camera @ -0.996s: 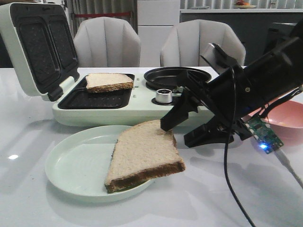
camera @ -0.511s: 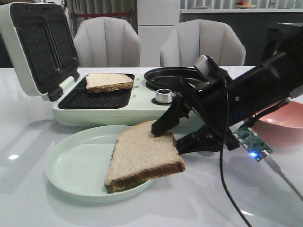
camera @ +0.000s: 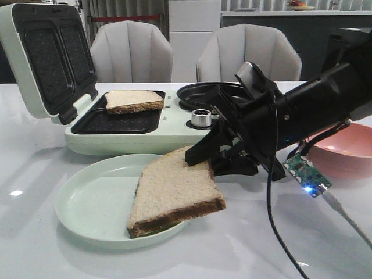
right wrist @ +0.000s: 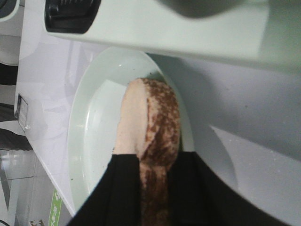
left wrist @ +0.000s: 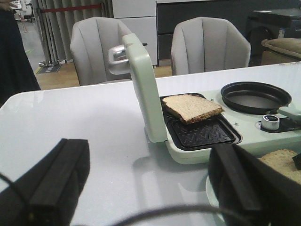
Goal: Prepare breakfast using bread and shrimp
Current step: 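Reach the right gripper to the remaining bread slice and grasp its edge, then lift the slice with the right gripper over the first slice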
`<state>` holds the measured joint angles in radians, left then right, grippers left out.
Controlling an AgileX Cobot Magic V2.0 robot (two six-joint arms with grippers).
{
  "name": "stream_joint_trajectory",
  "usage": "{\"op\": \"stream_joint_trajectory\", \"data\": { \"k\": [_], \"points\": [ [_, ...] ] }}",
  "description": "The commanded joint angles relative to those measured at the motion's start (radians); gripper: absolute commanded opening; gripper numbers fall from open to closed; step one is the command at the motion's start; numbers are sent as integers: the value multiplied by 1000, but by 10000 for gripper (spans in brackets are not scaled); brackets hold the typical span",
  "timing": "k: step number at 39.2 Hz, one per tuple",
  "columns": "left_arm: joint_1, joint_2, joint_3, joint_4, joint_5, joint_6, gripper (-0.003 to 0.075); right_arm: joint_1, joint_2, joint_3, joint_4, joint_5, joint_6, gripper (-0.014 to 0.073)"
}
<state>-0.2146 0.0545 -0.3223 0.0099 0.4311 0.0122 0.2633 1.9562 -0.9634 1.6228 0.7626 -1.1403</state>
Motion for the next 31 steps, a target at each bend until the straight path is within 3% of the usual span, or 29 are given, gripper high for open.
{"op": "stream_joint_trajectory", "data": {
  "k": [1, 20, 27, 31],
  "points": [
    [1, 13, -25, -10, -84, -3, 564, -3, -45, -25, 36, 61, -27, 196],
    [1, 13, -25, -10, -84, -3, 564, -26, -205, -36, 46, 171, -85, 196],
    [1, 13, -25, -10, -84, -3, 564, -5, -235, -127, 94, 208, -84, 196],
    [1, 13, -25, -10, -84, -3, 564, 40, -226, -216, 101, 140, -77, 196]
  ]
}}
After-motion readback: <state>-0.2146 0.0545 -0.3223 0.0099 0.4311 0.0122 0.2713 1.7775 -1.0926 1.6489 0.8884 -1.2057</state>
